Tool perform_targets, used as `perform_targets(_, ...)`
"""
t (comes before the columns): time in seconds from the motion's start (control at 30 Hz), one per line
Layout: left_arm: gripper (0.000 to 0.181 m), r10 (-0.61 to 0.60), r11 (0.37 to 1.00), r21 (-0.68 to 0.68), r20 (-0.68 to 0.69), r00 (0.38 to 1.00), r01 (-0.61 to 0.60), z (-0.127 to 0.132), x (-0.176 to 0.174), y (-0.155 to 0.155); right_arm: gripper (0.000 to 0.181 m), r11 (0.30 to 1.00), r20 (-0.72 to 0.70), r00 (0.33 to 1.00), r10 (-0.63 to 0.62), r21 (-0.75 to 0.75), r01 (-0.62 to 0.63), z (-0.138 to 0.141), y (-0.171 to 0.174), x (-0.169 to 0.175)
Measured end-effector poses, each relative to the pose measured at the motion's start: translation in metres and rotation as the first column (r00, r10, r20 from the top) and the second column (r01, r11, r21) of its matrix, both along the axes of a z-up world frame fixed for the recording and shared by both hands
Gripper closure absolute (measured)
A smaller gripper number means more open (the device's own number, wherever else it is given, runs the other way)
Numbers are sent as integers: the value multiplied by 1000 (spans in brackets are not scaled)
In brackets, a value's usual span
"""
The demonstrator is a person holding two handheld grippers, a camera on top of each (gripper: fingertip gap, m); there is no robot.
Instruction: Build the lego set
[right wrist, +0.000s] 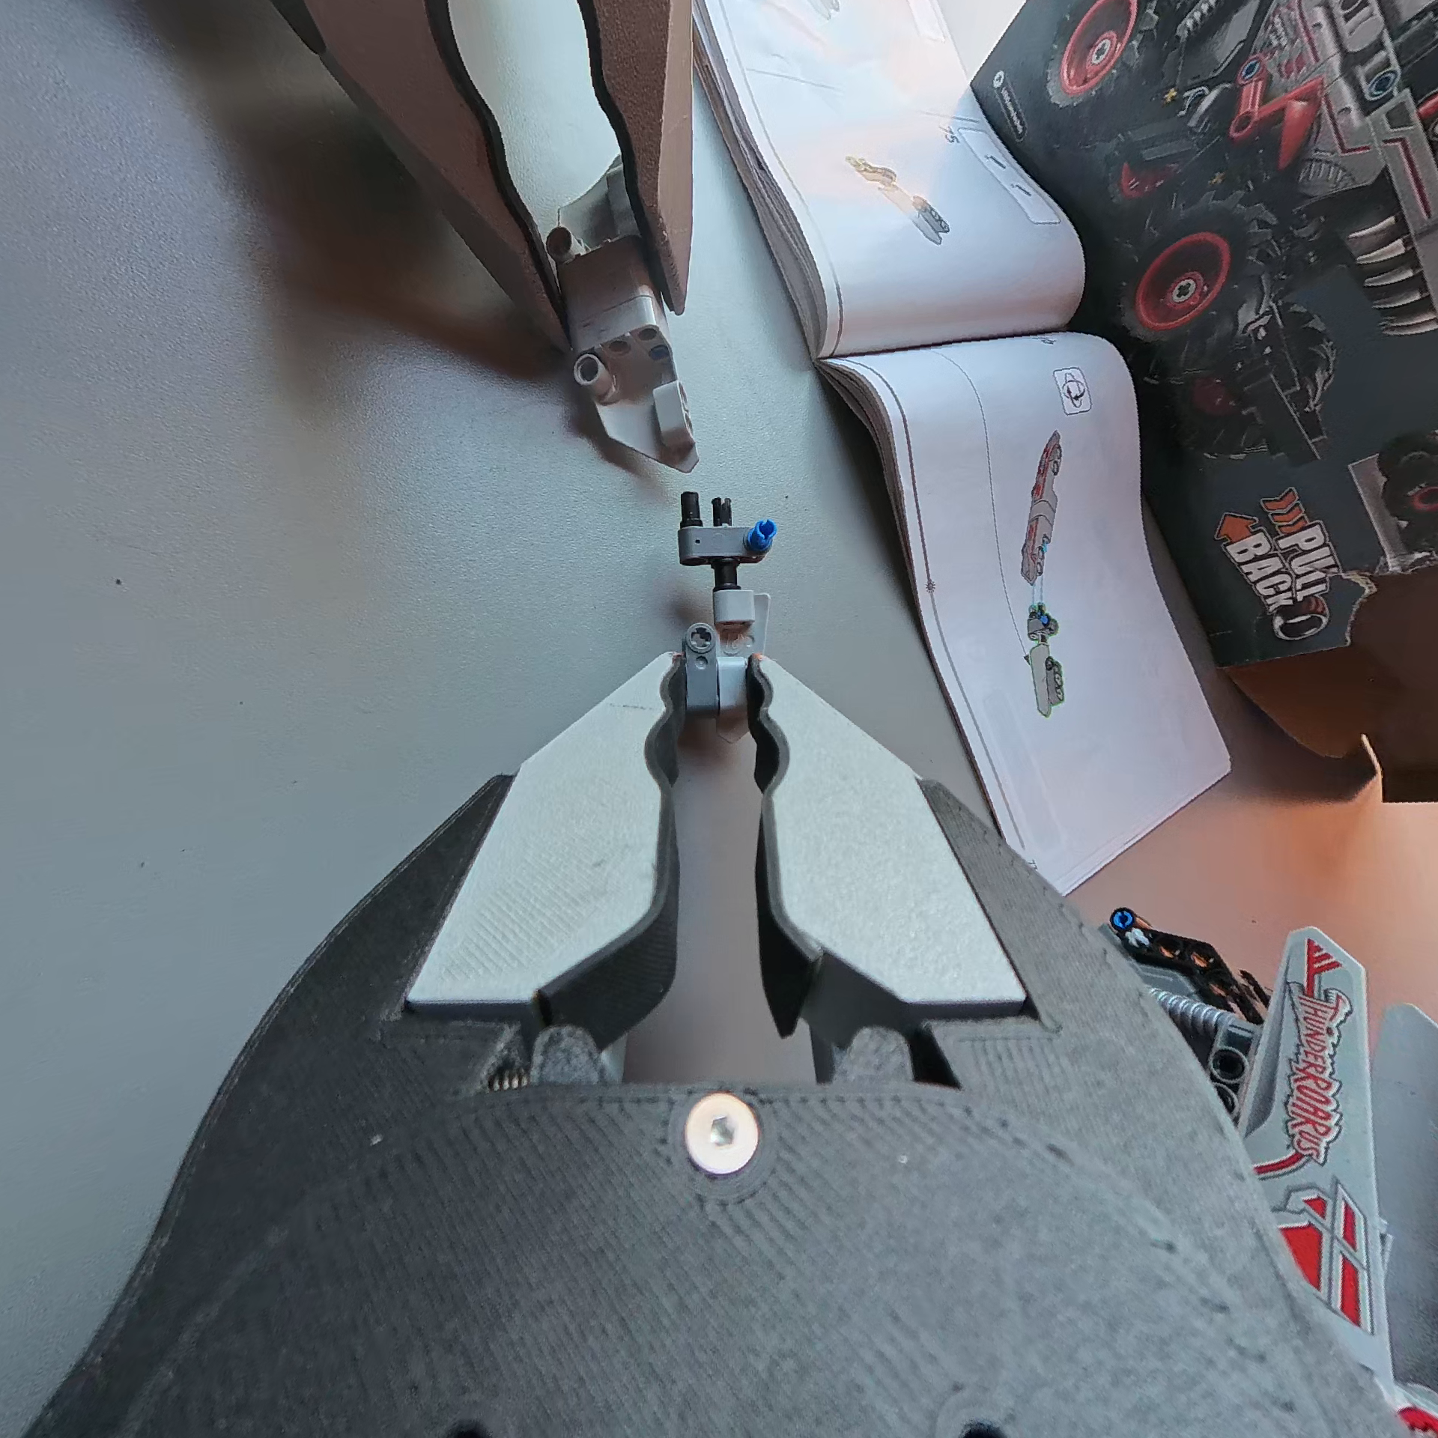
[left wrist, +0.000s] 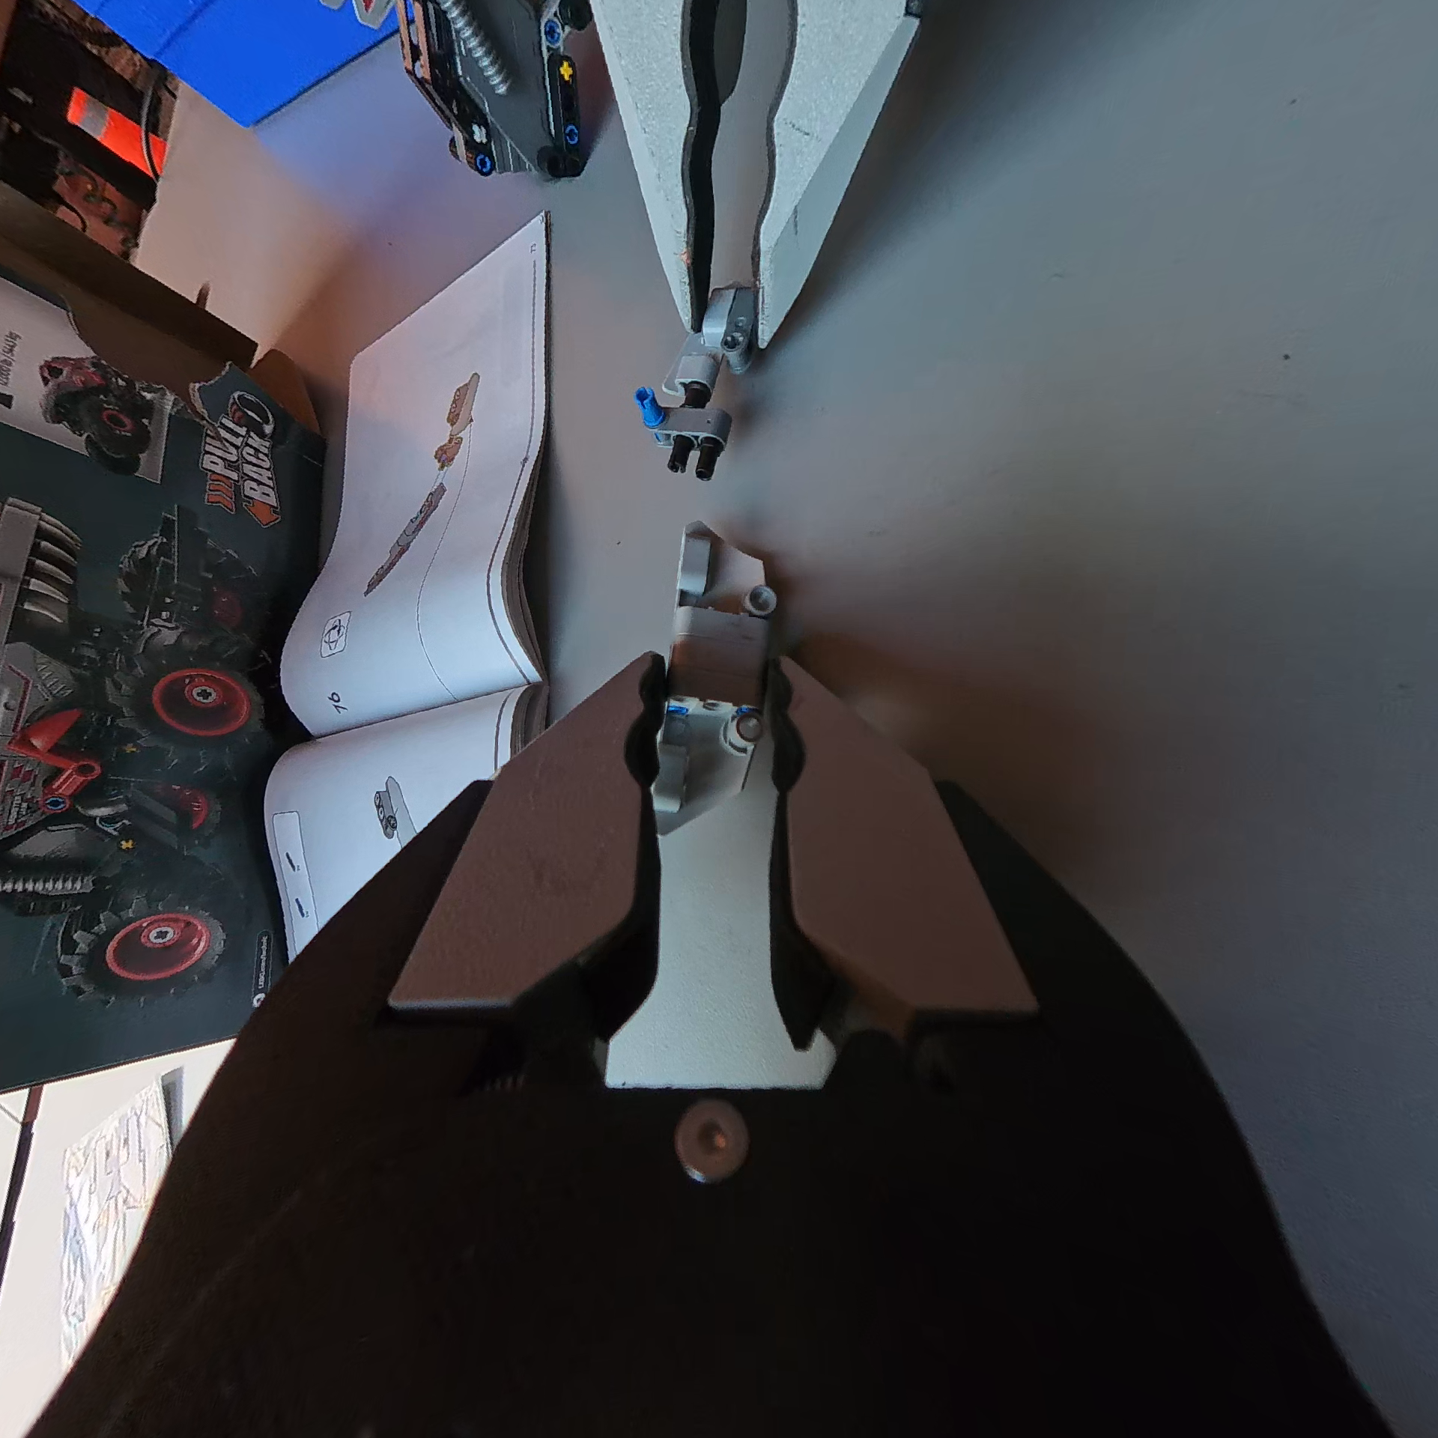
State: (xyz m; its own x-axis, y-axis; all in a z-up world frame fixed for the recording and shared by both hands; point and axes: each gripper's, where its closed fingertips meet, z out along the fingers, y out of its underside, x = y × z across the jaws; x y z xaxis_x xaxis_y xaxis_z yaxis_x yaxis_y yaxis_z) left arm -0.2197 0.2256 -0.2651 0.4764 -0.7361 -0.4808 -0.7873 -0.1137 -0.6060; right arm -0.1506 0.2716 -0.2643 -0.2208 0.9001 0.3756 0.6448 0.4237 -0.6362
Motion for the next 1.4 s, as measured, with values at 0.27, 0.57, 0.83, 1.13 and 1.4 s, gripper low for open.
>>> perform_targets(0.27,158,1,1000,-1,2,1000,-1,0,0,0,169,1000,0,1000,2,0,-2,0,-1,0)
perform_targets(0.57,158,-7,999,-46,54,999,10,-1,4,-3,169,999,-12,999,43,-7,-43,2,-11,-3)
perform_targets(0.83,158,-3,991,-134,144,990,22,-2,11,-7,169,996,-18,997,77,-37,-78,3,-21,-6)
perform_targets(1.13,158,3,981,-190,186,982,33,-4,20,-10,169,993,-14,994,112,-37,-113,3,-29,-8)
perform_targets(1.4,158,12,978,-206,195,981,29,-4,20,-11,169,994,-9,994,107,-14,-107,2,-26,-8)
